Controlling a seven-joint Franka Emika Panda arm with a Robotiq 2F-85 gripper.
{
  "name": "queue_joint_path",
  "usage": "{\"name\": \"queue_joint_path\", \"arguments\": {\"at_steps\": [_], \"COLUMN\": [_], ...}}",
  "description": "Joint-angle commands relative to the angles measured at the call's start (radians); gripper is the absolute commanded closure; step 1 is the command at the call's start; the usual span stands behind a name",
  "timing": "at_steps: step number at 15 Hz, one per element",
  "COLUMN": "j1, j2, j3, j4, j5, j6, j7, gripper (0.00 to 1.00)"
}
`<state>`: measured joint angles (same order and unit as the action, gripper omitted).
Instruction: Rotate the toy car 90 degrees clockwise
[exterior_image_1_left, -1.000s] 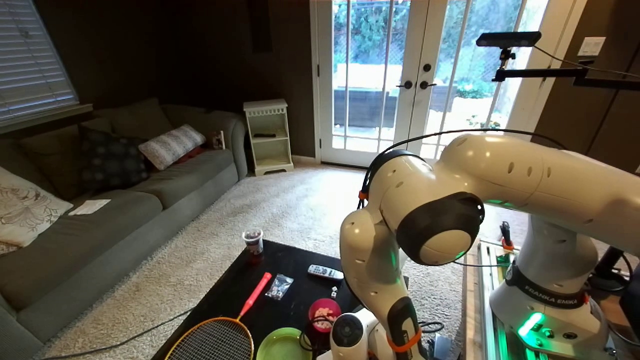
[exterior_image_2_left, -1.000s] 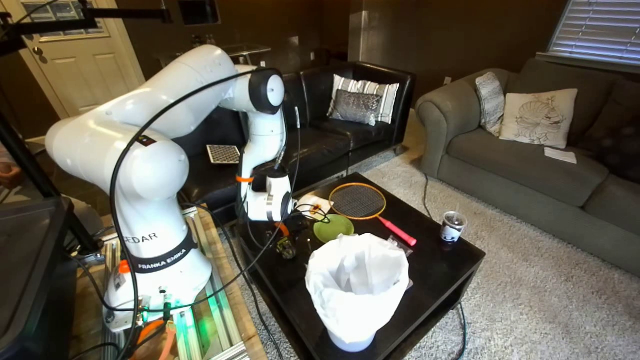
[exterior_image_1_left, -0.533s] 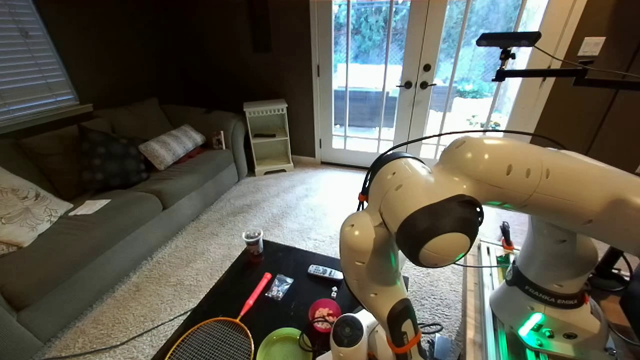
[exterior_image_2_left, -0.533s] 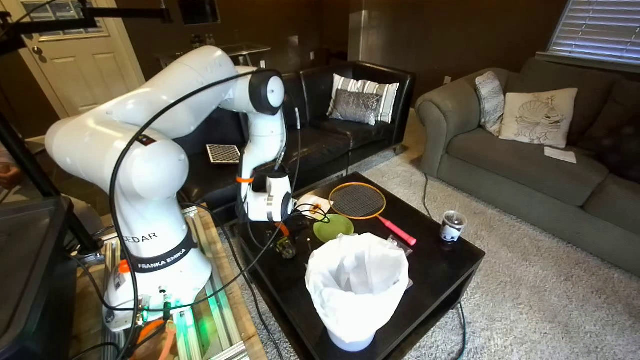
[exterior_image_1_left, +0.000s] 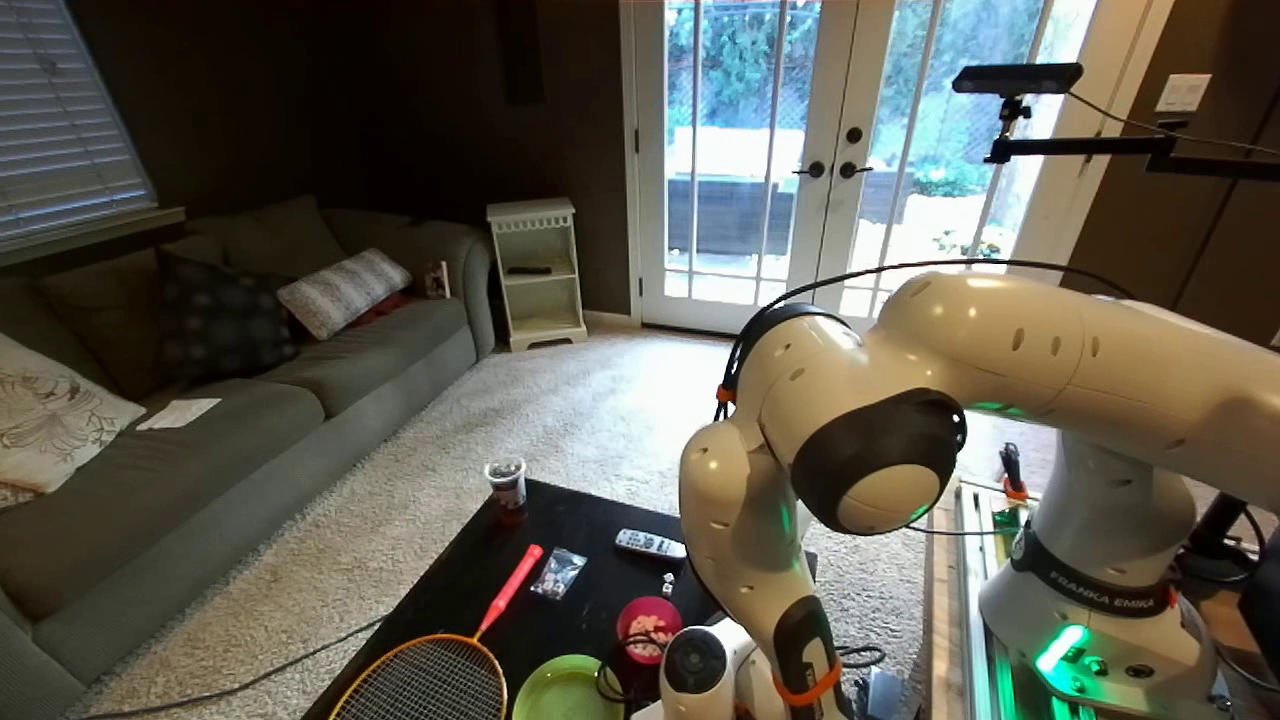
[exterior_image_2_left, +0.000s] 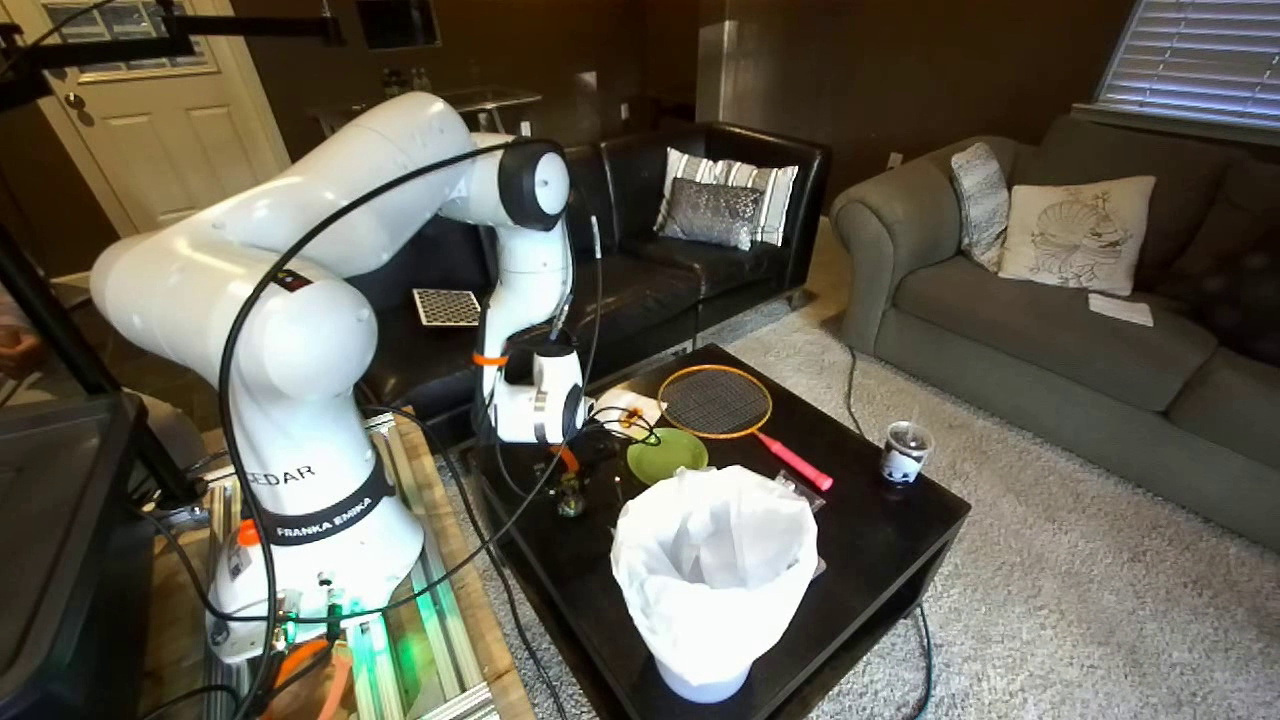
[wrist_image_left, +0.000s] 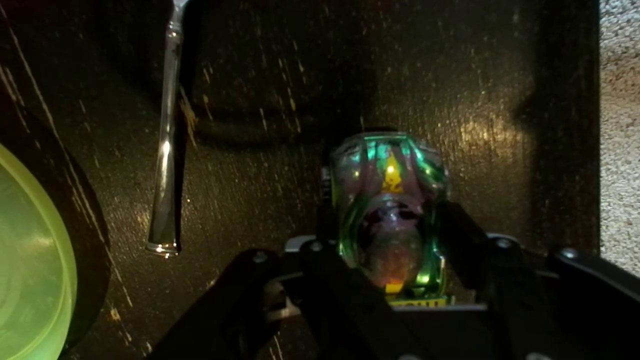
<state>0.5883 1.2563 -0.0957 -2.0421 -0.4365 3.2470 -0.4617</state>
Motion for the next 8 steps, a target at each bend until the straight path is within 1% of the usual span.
{"name": "queue_joint_path", "arguments": {"at_steps": [1, 2, 5, 7, 8], "j1": [-0.006, -0.01, -0.079, -0.107, -0.118], "j2": [0.015, 0.004, -0.034, -0.056, -0.071], "j3": [-0.001, 0.002, 0.046, 0.063, 0.07], "j4": [0.014, 0.004, -0.033, -0.053, -0.066], "j5": [-0.013, -0.011, -0.021, -0.014, -0.002], "j6": [0.015, 0.012, 0.001, -0.009, -0.031], "j7": [0.018, 0.021, 0.014, 0.024, 0.038], "gripper": [0.7, 0.7, 0.7, 0.7, 0.7]}}
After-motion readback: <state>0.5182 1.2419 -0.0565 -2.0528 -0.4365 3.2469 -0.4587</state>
